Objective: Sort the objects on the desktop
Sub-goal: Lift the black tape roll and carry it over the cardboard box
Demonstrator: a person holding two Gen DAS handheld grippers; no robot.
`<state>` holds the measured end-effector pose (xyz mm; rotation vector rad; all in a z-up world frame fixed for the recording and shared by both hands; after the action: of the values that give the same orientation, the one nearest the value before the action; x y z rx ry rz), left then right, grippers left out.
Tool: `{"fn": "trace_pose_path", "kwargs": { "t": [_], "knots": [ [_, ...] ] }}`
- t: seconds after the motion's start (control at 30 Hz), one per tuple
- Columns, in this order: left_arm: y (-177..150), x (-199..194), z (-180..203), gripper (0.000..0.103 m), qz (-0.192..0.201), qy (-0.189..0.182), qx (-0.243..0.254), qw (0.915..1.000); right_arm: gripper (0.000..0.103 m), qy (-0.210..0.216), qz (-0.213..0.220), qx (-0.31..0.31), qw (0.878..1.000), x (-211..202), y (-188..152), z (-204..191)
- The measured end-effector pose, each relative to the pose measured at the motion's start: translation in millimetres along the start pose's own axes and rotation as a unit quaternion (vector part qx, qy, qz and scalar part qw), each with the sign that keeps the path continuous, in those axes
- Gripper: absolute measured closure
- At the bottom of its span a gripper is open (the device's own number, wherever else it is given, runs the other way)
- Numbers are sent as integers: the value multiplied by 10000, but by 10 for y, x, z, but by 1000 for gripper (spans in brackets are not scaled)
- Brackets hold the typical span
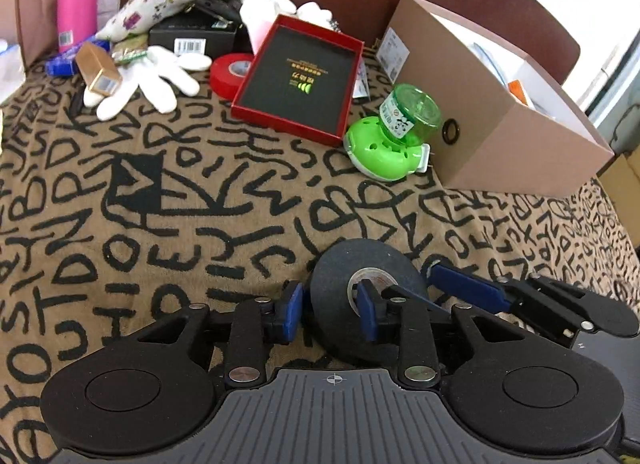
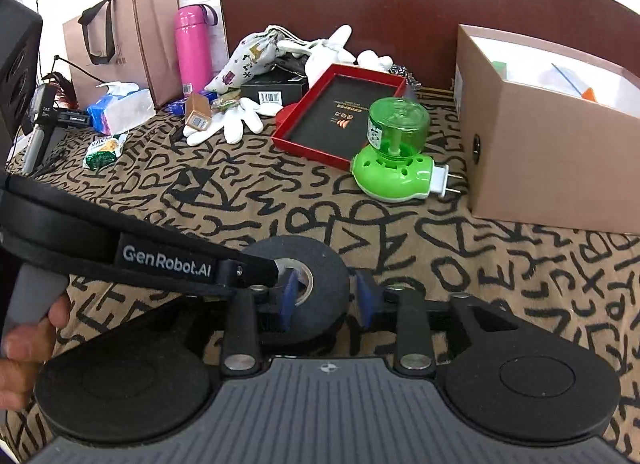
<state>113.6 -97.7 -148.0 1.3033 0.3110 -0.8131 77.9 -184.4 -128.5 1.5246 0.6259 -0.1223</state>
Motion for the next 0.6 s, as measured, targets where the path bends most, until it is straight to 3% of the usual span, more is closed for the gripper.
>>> {"fn": "trace_pose_path", "kwargs": {
  "t": [0.33, 0.6],
  "knots": [
    [17, 78, -27, 52, 7, -32, -191, 9998, 61, 82, -49, 637, 9979, 51, -26, 105],
    [6, 92, -21, 54, 16, -114, -133, 9998, 65, 139, -84, 579, 9982, 100, -43, 69]
  ]
}}
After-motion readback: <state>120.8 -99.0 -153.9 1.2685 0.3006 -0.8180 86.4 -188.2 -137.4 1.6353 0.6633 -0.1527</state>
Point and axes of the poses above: each gripper's, at about its wrist camera, not at the fingertips, and x roughly the way its jaws point, z to its right, y to its top, the point moved 10 cm from there along x, roughly the way its jaws point, and after that the axes turned 12 degrees about z, right-handed, at the moved point
